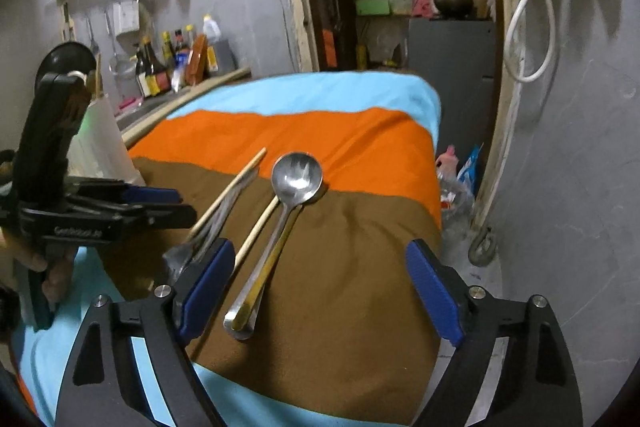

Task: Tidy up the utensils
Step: 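Close the left tool on a chopstick while the right tool closes on the metal spoon, then lift the chopstick and spoon and lower both into the white caddy, then open both tools over the caddy and move back toward the cloth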

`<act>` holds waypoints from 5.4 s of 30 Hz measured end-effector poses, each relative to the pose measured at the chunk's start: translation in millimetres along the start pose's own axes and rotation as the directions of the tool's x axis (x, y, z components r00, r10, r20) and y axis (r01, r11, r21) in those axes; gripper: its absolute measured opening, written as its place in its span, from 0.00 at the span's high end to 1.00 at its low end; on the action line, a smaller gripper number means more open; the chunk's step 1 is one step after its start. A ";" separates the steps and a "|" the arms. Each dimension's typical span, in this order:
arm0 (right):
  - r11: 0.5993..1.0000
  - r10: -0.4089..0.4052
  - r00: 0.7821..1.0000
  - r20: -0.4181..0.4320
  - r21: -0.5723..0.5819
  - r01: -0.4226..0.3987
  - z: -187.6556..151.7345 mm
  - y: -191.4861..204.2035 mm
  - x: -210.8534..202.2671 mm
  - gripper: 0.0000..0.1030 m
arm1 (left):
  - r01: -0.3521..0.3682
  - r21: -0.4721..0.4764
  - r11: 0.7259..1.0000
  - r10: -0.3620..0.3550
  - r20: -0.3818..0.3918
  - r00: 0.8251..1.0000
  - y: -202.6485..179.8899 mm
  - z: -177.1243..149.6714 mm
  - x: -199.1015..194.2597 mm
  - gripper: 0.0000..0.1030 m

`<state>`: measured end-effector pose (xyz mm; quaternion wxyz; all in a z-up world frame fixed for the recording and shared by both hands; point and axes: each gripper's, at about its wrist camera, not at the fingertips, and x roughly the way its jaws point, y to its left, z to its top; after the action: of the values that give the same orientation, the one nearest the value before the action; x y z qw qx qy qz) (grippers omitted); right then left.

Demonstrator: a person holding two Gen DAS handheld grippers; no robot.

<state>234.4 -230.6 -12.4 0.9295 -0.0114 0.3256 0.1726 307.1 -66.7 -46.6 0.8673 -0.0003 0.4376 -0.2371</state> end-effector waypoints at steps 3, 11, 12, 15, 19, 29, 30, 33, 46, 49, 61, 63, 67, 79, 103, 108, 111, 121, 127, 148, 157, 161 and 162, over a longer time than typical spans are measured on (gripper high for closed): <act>1.000 -0.002 1.000 -0.023 -0.019 0.002 0.3 2.1 5.9 0.16 | -0.024 0.026 0.999 0.024 -0.014 1.000 -1.4 7.0 4.8 0.66; 0.998 -0.032 0.996 -0.087 -0.053 0.028 3.6 3.3 26.2 0.25 | -0.057 0.060 0.997 0.059 -0.032 0.998 0.7 19.2 21.3 0.76; 0.998 -0.036 0.995 -0.090 -0.056 0.031 4.9 3.0 27.9 0.25 | -0.062 0.066 0.996 0.064 -0.034 0.997 -0.3 20.1 22.7 0.77; 0.997 -0.041 0.994 -0.101 -0.067 0.034 11.3 3.6 35.5 0.25 | -0.066 0.074 0.995 0.069 -0.040 0.997 1.6 23.1 26.2 0.80; 0.994 -0.046 0.991 -0.127 -0.100 0.033 19.6 8.7 49.3 0.25 | -0.058 0.075 0.995 0.061 -0.038 0.997 3.5 23.3 26.6 0.82; 0.987 -0.061 0.985 -0.163 -0.158 0.035 46.9 7.8 84.4 0.30 | -0.046 0.055 0.997 0.048 -0.032 0.998 5.4 25.7 27.4 0.84; 0.986 -0.061 0.984 -0.166 -0.165 0.033 47.8 8.8 86.2 0.32 | -0.048 0.052 0.998 0.049 -0.033 0.998 5.3 26.6 28.1 0.84; 0.983 -0.053 0.983 -0.174 -0.184 0.021 48.6 11.9 89.6 0.43 | -0.056 0.053 0.997 0.058 -0.040 0.997 4.7 31.2 31.5 0.84; 0.989 0.027 0.974 -0.227 -0.136 -0.059 57.5 8.5 102.3 0.59 | -0.059 0.019 0.998 0.061 -0.085 0.994 13.8 52.5 46.4 0.90; 0.987 0.006 0.973 -0.232 -0.157 -0.044 59.2 14.9 104.5 0.60 | -0.059 0.003 0.998 0.059 -0.072 0.996 15.3 51.5 44.9 0.92; 0.964 -0.095 0.988 -0.125 -0.260 0.060 57.0 32.2 87.1 0.66 | 0.024 -0.075 0.997 -0.017 0.091 0.996 17.6 32.1 9.1 0.98; 0.957 -0.118 0.991 -0.069 -0.275 0.095 55.8 35.6 76.9 0.66 | 0.048 -0.062 0.997 -0.039 0.141 0.989 14.8 29.3 -3.6 0.98; 0.944 -0.141 0.988 0.061 -0.291 0.153 51.6 45.0 52.9 0.66 | 0.097 -0.015 0.995 -0.090 0.266 0.960 6.3 18.0 -35.1 0.98; 0.947 -0.146 0.930 0.337 -0.224 0.229 49.6 65.1 0.3 0.76 | 0.182 0.012 0.983 -0.156 0.581 0.799 4.1 -1.4 -117.3 0.98; 0.975 0.144 0.837 0.528 -0.222 -0.028 113.7 143.4 -66.6 0.95 | 0.207 -0.157 0.966 -0.008 0.778 0.628 107.7 -16.0 -238.7 0.98; 0.957 0.236 0.784 0.575 -0.279 -0.084 136.0 188.8 -58.9 0.95 | 0.158 -0.237 0.959 0.110 0.820 0.561 150.0 -23.5 -265.2 0.98; 0.949 0.264 0.758 0.596 -0.302 -0.093 145.6 212.9 -48.5 0.95 | 0.155 -0.288 0.945 0.172 0.841 0.513 179.8 -30.7 -274.0 0.98; 0.940 0.239 0.735 0.635 -0.340 -0.012 141.7 260.1 -1.6 0.95 | 0.145 -0.362 0.921 0.279 0.871 0.404 228.1 -42.2 -263.6 0.98; 0.931 0.206 0.746 0.633 -0.361 0.049 130.6 266.6 21.2 0.95 | 0.080 -0.417 0.905 0.366 0.863 0.349 225.8 -51.0 -247.9 0.98; 0.929 0.214 0.827 0.519 -0.371 -0.007 111.6 263.6 60.1 0.94 | -0.098 -0.364 0.926 0.375 0.860 0.345 193.8 -69.1 -220.6 0.97; 0.928 0.234 0.822 0.518 -0.372 -0.029 110.0 265.2 59.2 0.81 | -0.050 -0.377 0.925 0.368 0.854 0.368 201.5 -72.3 -223.7 0.84; 0.929 0.240 0.810 0.535 -0.368 -0.033 108.8 265.8 55.9 0.76 | -0.047 -0.389 0.920 0.378 0.848 0.372 201.2 -72.5 -228.6 0.72; 0.931 0.240 0.806 0.541 -0.362 -0.034 109.1 265.2 54.5 0.76 | -0.052 -0.390 0.919 0.380 0.846 0.375 200.4 -72.0 -230.2 0.70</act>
<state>252.6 50.4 64.5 0.9530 -0.0925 -0.0057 0.2884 218.7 220.8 42.0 0.9762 -0.2019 -0.0785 -0.0124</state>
